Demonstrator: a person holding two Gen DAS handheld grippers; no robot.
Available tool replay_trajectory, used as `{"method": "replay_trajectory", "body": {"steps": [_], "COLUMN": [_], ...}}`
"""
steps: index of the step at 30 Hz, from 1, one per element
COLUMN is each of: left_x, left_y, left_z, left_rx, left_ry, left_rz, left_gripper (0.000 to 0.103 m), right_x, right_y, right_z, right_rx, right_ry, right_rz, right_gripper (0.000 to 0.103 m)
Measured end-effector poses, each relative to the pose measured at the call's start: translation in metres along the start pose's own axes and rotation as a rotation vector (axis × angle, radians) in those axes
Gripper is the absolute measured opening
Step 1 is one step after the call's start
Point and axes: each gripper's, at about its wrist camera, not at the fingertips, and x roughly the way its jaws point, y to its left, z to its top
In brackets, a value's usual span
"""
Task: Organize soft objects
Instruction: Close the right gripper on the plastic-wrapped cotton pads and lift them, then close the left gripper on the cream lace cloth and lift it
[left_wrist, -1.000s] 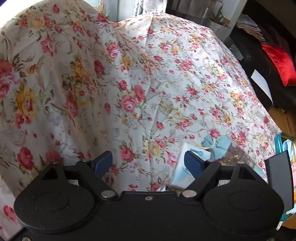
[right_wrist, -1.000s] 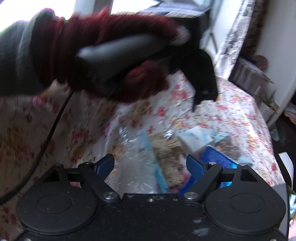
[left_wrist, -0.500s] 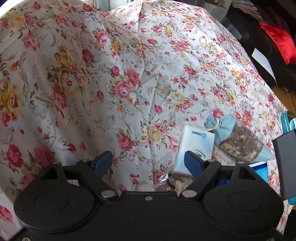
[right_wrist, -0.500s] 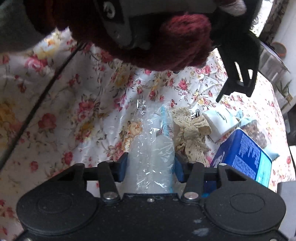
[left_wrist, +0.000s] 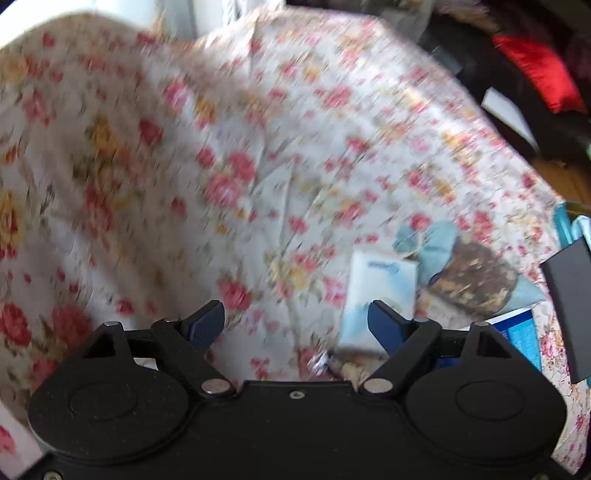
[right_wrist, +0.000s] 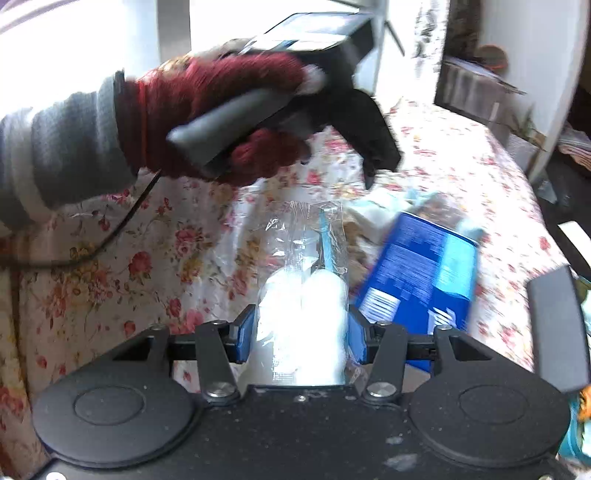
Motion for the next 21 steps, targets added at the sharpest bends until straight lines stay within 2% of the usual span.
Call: {"method": "replay_trajectory", "body": {"steps": [2, 4, 7, 10, 13, 16, 21], "left_x": [-0.004, -0.007, -0.014, -0.02, -0.021, -0.018, -0.013], "left_y": [-0.004, -0.008, -0.011, -0.013, -0.009, -0.004, -0.011], "left_z": [-0.005, -0.012, -0.024, -0.036, -0.046, -0.053, -0.061], "left_rx": [0.034, 0.052, 0.055, 0.042, -0.026, -0.132, -0.233], "left_ry": [-0.065, -0.091, -0.058, -0.015, 0.033, 0.068, 0.062], "left_rz": [0.007, 0.059, 0.082, 0.149, 0.15, 0.118, 0.084], "left_gripper": [0.081, 0.081, 0.082, 0.082, 0.082, 0.082, 0.084], "right_x": [-0.014, -0.024, -0.033, -0.044, -0.048, -0.049, -0.05], "right_y": [-0.01, -0.022, -0.046, -0.066, -0.083, -0.093, -0.107], "right_z": [-0.008, -0.016, -0.023, -0.03, -0.039, -0.044, -0.056], "right_rx": [0.011, 0.037, 0.11, 0.175, 0.236, 0.274, 0.32], "right_ry": [-0.015, -0.032, -0.049, -0.073, -0.088, -0.091, -0.092], "right_rz": [-0.019, -0.036, -0.051, -0.07, -0.084, -0.1, -0.126], "right_gripper": [0.049, 0.049, 0.049, 0.049, 0.05, 0.05, 0.05]}}
